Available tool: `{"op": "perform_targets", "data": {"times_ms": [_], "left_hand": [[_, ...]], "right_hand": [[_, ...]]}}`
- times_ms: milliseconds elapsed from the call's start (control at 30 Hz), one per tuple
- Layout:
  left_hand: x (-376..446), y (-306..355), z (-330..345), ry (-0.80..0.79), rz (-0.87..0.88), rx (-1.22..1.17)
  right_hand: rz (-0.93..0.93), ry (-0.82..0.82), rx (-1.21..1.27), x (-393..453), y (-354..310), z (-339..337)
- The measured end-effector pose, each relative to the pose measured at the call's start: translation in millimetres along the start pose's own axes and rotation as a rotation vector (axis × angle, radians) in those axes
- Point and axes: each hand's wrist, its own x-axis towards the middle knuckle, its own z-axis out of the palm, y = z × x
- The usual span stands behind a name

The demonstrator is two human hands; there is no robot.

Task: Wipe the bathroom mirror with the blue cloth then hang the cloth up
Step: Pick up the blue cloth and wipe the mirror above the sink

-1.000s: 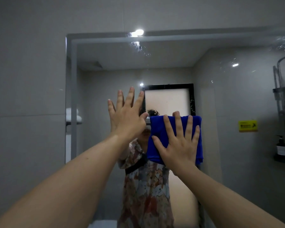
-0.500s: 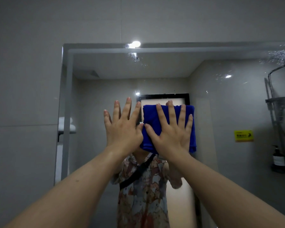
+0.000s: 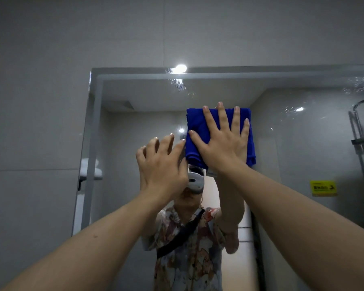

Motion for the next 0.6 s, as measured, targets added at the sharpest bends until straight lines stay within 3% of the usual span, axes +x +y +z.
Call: {"op": "perform_targets", "data": {"times_ms": [133, 367, 600], "left_hand": [[41, 2, -8, 0.111, -0.041, -0.059], [115, -16, -16, -0.058, -0.05, 0.06], [113, -18, -7, -0.018, -0.034, 0.069]], "right_hand": [[-0.018, 0.007, -0.005, 10, 1, 1], [-0.064, 0.013, -0.019, 28, 4, -3], [-0.05, 0.044, -0.004, 62, -7, -8]]}}
